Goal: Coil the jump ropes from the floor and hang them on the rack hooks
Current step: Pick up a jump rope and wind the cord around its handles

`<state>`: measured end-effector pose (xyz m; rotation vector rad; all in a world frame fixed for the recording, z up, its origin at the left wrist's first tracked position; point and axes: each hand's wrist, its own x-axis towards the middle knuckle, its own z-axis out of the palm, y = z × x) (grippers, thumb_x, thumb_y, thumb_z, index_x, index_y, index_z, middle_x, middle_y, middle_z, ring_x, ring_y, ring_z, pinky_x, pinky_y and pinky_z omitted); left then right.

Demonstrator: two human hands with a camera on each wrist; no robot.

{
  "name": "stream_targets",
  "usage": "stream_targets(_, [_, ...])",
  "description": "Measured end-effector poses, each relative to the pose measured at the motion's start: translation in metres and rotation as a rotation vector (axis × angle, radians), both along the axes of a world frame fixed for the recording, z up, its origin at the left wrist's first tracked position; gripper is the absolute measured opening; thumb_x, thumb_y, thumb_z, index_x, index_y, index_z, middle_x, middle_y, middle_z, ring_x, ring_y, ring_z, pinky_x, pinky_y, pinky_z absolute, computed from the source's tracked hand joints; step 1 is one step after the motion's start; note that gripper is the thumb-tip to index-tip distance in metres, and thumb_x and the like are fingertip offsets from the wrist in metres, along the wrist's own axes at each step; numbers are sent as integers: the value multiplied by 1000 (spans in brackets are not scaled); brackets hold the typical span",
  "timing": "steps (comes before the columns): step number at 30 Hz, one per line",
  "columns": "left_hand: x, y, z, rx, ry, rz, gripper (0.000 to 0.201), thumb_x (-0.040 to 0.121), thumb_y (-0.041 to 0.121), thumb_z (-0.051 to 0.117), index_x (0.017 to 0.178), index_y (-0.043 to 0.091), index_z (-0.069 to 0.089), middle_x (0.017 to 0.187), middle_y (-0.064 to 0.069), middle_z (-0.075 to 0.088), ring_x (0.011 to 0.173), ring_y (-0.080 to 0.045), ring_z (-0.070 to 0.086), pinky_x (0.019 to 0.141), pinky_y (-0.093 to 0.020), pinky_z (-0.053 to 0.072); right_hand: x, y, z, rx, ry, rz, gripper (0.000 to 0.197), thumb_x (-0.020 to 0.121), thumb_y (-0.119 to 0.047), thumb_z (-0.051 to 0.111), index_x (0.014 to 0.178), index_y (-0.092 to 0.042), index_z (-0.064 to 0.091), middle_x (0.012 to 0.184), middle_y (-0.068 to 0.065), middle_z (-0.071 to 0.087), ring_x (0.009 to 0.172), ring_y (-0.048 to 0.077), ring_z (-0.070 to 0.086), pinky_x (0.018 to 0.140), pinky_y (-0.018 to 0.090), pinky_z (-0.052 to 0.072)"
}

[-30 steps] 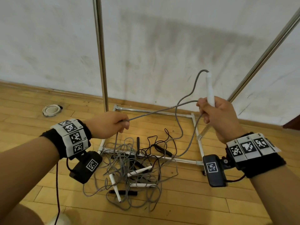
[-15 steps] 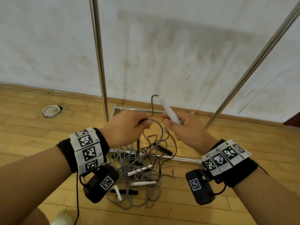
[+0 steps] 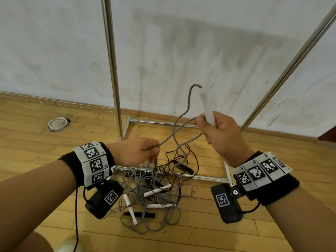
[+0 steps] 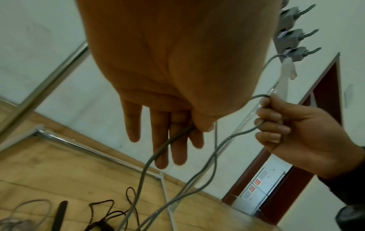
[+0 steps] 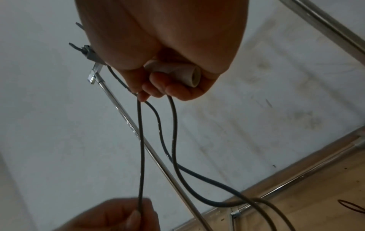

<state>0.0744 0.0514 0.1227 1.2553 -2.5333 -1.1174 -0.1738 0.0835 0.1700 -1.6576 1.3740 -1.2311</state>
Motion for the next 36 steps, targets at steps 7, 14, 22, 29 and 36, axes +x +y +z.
stream_targets(7, [12,-7,-15,62,-183,-28,30,106,31,36,95,27,64,98,15,67,92,1,57,84,-24,41,-25,-4,11,-66,-36,-151,22,97,-24,60,78,-27,70,55,-11,49,54,15,41,55,33,40])
stream_targets(14, [12,-14,-17,-127,-228,43,32,105,33,39,77,32,56,69,10,54,63,-2,50,58,-18,34,-43,-10,0,-11,74,-196,11,94,-30,63,91,-36,73,72,2,63,54,13,47,58,33,43])
stream_targets(22, [-12,4,3,-243,23,-6,28,103,34,43,87,27,64,63,32,56,59,8,52,55,-9,37,-23,-4,-19,-130,440,-37,13,95,-26,63,107,-24,68,95,-8,61,79,5,55,67,15,42])
stream_targets(29, [-28,14,21,-415,175,105,27,102,32,45,79,30,58,52,19,53,54,6,51,51,-14,35,12,6,-33,79,353,272,6,94,-31,63,92,-35,68,62,-12,57,50,2,47,48,16,37])
stream_targets(36, [-19,9,16,-258,222,119,27,101,35,47,75,31,53,66,4,62,58,-2,55,55,-14,43,11,0,-26,59,329,157,17,92,-31,67,76,-25,67,57,-7,58,46,2,46,46,17,36])
